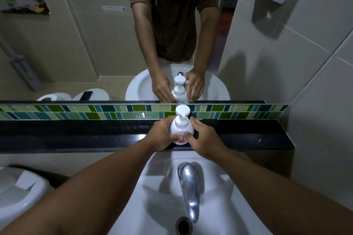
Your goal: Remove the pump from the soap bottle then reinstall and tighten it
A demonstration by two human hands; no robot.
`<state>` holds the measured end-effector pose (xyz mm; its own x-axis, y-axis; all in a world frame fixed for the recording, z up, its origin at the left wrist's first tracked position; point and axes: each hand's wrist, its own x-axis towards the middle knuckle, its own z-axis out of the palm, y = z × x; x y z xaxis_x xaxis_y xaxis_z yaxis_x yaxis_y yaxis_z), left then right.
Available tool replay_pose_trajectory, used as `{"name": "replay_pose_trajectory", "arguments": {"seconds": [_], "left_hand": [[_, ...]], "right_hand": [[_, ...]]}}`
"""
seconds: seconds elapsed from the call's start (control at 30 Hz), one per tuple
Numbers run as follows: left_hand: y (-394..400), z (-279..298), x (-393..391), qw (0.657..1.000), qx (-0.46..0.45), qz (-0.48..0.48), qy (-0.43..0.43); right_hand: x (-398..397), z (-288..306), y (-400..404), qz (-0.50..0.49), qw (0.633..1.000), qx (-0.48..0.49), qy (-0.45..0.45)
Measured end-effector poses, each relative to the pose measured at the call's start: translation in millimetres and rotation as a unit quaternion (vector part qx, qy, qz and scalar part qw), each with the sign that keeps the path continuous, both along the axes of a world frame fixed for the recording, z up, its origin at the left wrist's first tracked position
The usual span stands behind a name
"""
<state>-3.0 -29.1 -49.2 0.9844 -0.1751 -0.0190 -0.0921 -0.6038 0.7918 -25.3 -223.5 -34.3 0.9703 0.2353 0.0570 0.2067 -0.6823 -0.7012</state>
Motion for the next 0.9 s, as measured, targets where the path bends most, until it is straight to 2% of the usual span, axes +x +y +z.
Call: {"name": "replay_pose_trajectory", "arguments": {"seconds": [0.13,0.57,0.7,0.77,0.83,0.9], "left_hand": [[-5,4,-6,1.0,0.007,0.002,0.008],[-14,6,-18,0.999,-0.002,-0.012,-0.045],[-2,8,-14,0.999,0.023,-0.032,-0.012],[5,12,-16,0.996,0.081,-0.023,-0.017],[10,16,-18,0.981,0.19,-0.004,-0.039],[11,23,-24,0.959,0.278,0.01,-0.045]], "right_hand": [[0,-3,3,-0.006,1.0,-0.011,0.011],[4,-6,4,-0.011,0.999,-0.044,0.026],[4,-4,-3,-0.013,0.999,-0.045,0.029],[2,0,-6,-0.005,0.998,-0.059,0.015],[1,5,-9,0.0,0.996,-0.092,0.006],[1,14,-10,0.001,0.985,-0.174,-0.011]]}}
